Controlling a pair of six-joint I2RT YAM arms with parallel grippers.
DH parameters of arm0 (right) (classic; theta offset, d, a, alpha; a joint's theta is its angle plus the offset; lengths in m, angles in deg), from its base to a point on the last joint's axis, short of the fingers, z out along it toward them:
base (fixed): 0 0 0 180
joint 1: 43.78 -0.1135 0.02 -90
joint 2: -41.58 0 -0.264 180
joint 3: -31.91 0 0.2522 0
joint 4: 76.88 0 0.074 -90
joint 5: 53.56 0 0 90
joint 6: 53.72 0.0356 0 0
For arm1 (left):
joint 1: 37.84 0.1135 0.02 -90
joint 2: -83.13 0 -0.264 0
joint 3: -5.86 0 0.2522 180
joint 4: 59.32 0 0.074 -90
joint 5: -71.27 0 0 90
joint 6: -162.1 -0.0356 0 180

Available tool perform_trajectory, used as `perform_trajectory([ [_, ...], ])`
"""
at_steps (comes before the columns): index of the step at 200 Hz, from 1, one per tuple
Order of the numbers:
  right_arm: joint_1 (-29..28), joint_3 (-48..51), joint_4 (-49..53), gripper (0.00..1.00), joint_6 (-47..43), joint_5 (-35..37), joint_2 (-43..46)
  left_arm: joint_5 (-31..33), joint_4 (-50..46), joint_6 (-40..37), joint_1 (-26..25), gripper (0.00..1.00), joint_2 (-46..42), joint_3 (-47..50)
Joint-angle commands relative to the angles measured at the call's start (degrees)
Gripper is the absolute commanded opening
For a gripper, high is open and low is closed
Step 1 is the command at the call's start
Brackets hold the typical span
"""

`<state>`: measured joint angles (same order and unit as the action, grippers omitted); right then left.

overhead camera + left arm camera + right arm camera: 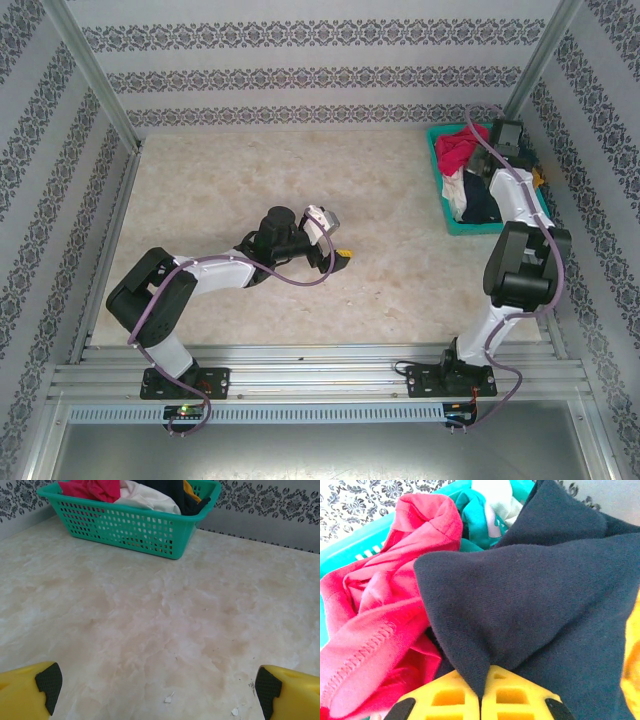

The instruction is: Fold and stack the t-shirts

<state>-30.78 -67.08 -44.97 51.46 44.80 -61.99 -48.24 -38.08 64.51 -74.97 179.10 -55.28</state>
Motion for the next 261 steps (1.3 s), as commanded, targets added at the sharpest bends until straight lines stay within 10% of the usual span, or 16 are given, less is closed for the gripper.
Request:
perform_trajectory([
  [1, -0.2, 2.1, -4.2, 0.0, 0.7, 3.0, 8.5, 0.4, 3.0, 0.6, -0.6, 1.0, 0.4, -1.0],
  [66, -5.7, 7.3, -14.7, 0.0, -2.7, 7.7, 28.0, 1.2, 5.5, 3.6, -0.6, 1.0, 1.4, -3.7],
  [122, -7.6, -3.4, -12.8, 0.0, -2.8, -5.8, 32.9, 2.5, 6.7, 4.3, -0.5, 1.0, -2.1, -2.4],
  [261, -35.4, -26.5, -4.4, 0.0, -3.5, -20.3, 10.7, 12.9, -5.5, 12.3, 14.5, 1.0, -27.1, 14.8],
])
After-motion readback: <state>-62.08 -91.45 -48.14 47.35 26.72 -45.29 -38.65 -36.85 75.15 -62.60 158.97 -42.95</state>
